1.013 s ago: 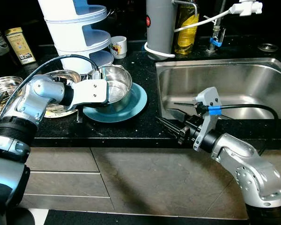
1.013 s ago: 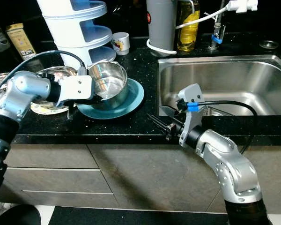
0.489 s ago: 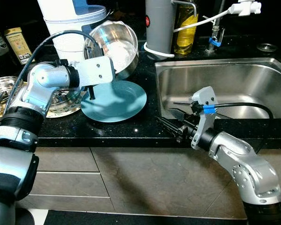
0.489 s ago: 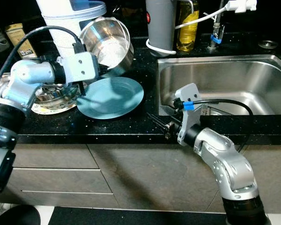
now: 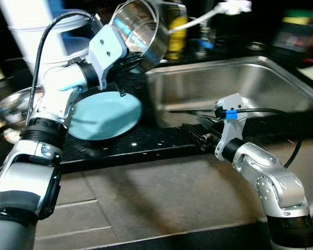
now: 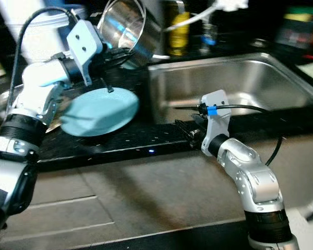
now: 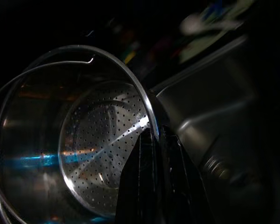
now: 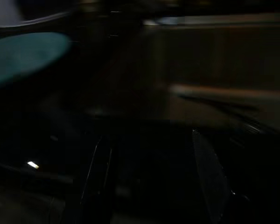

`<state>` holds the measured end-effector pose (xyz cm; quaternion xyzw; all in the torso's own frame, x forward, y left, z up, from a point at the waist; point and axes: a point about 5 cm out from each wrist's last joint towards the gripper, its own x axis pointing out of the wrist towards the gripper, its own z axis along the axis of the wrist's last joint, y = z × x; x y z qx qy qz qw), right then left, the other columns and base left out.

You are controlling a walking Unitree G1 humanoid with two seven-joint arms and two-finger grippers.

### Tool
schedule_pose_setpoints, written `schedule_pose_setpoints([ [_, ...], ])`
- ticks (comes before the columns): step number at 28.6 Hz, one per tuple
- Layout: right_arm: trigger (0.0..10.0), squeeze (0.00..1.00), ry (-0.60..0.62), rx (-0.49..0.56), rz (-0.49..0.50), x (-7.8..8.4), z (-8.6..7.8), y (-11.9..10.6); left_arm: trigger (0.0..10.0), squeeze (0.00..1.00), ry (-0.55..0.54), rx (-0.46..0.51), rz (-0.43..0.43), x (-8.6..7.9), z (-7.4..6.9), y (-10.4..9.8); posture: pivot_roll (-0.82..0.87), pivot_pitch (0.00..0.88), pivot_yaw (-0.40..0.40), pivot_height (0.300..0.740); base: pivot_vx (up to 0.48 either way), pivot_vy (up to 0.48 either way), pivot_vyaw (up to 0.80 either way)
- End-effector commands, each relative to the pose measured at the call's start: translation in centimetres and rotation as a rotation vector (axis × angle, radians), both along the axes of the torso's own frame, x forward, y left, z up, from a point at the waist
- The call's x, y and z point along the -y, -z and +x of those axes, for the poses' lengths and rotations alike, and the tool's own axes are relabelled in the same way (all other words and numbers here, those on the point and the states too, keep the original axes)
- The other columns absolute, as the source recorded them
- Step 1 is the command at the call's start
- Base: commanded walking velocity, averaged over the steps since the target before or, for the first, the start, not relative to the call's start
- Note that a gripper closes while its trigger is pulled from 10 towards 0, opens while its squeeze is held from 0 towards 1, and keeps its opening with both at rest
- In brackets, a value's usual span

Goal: Kitchen organization

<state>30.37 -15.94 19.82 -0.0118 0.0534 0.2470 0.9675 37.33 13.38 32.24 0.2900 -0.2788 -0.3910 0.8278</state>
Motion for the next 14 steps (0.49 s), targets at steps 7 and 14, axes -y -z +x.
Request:
schedule_pose_setpoints([
  [7, 10.0, 0.0, 0.021, 0.004, 0.01, -0.2, 0.6, 0.0, 10.0, 0.0, -0.075, -0.02, -0.136, 0.8, -0.6, 1.2, -0.09, 0.0, 0.044, 0.74, 0.0, 0.0, -0.8],
  [14, 10.0, 0.0, 0.024, 0.009, 0.009, -0.5, 1.2, 0.1, 10.0, 0.0, -0.177, -0.085, -0.215, 1.5, -1.7, 3.5, -0.06, 0.0, 0.034, 0.74, 0.0, 0.0, -0.8],
])
